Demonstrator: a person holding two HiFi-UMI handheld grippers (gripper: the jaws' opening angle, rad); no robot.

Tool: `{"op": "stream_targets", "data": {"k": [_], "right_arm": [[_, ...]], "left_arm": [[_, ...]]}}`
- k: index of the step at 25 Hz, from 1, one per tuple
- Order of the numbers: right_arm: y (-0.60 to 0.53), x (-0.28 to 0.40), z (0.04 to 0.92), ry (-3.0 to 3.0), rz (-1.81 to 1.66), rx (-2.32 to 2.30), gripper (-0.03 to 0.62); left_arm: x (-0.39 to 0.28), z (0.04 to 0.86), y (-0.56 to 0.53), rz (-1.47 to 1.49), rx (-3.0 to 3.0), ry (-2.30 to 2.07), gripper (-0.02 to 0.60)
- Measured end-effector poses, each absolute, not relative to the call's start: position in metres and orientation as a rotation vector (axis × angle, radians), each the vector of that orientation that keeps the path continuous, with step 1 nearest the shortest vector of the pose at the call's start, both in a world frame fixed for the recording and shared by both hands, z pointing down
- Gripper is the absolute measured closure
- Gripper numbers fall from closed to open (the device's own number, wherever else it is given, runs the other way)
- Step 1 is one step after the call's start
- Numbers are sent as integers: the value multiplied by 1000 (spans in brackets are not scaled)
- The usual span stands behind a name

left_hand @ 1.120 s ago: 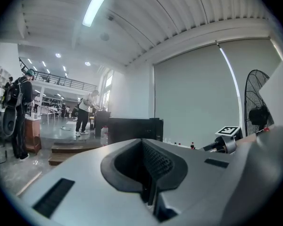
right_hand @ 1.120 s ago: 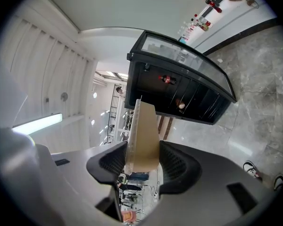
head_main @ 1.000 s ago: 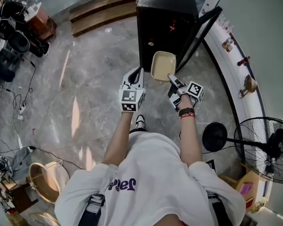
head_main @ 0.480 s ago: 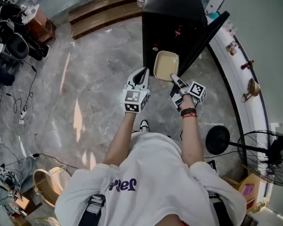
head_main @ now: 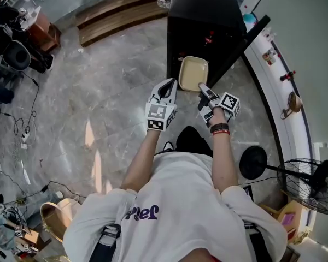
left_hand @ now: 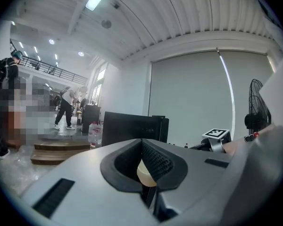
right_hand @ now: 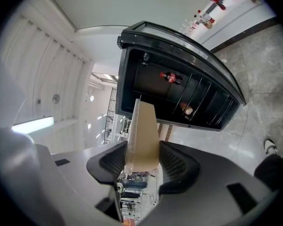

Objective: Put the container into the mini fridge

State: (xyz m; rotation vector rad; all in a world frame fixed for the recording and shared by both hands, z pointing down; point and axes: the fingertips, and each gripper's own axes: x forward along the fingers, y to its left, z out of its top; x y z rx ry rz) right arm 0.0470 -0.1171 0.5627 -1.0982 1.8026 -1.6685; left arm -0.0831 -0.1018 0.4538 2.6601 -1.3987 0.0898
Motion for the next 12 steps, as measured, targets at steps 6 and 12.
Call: {"op": "stream_targets", "data": {"k": [6, 12], "right_arm": [[-156, 48, 577, 1820, -1688, -1091, 372], [-203, 60, 586, 1846, -1692, -1063, 373]], "left_arm": [[-72, 464, -137, 87, 2662, -1383, 561], [-58, 475, -187, 89, 2644, -1401, 561]]}}
